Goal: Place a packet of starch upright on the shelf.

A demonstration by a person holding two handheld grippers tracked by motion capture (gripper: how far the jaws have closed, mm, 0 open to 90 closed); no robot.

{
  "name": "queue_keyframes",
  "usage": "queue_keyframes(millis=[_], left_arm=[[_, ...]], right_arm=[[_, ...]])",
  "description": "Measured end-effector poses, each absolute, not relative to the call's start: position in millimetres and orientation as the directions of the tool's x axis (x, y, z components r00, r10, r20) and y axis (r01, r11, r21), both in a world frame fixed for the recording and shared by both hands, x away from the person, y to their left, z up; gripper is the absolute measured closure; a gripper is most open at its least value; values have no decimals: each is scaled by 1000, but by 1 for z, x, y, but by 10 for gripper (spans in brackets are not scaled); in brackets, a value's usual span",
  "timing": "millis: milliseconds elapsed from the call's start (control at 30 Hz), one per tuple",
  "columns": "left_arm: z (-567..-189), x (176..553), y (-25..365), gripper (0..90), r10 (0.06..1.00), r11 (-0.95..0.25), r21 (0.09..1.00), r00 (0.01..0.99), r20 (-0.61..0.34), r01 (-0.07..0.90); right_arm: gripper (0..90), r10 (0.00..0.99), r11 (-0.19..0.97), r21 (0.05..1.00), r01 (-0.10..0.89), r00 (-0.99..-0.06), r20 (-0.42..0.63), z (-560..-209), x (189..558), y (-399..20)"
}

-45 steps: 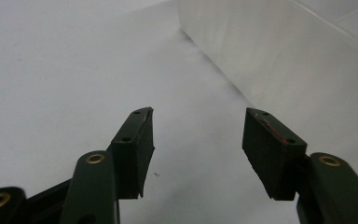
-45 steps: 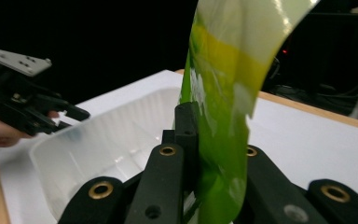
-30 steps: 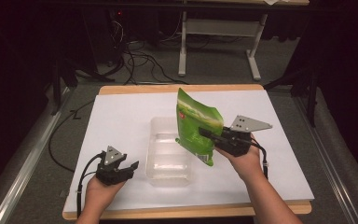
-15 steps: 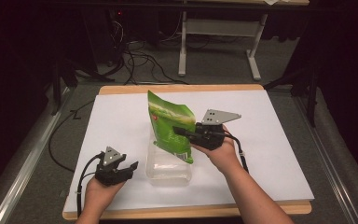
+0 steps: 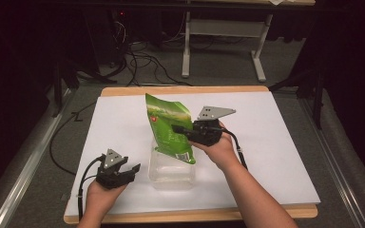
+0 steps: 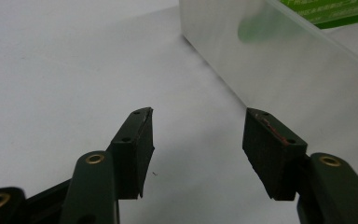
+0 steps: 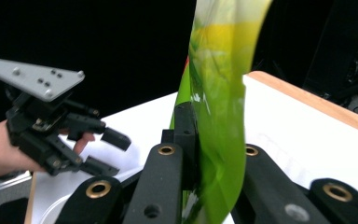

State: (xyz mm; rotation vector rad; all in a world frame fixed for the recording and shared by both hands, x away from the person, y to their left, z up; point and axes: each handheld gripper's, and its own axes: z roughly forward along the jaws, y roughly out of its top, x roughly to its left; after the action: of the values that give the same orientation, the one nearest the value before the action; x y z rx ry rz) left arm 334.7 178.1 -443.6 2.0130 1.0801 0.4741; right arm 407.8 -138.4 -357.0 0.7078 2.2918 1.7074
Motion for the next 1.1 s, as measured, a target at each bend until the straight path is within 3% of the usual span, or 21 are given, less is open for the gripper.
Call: queue_keyframes(millis=[133,467,1100], left_arm=[[-444,335,178,436,822,-330,783,568,-36,528],[-444,335,177,435,822,-331,783,568,-34,526],[-442,335,178,436,820,-335,783,572,-31,523]], right_arm=[[867,503,204,944,259,-855,126,-356,410,-140],[875,404,214,953,215,-908,114,-354,397,-131],[840,473,216,935,282,-868,153,-379,412,-126]])
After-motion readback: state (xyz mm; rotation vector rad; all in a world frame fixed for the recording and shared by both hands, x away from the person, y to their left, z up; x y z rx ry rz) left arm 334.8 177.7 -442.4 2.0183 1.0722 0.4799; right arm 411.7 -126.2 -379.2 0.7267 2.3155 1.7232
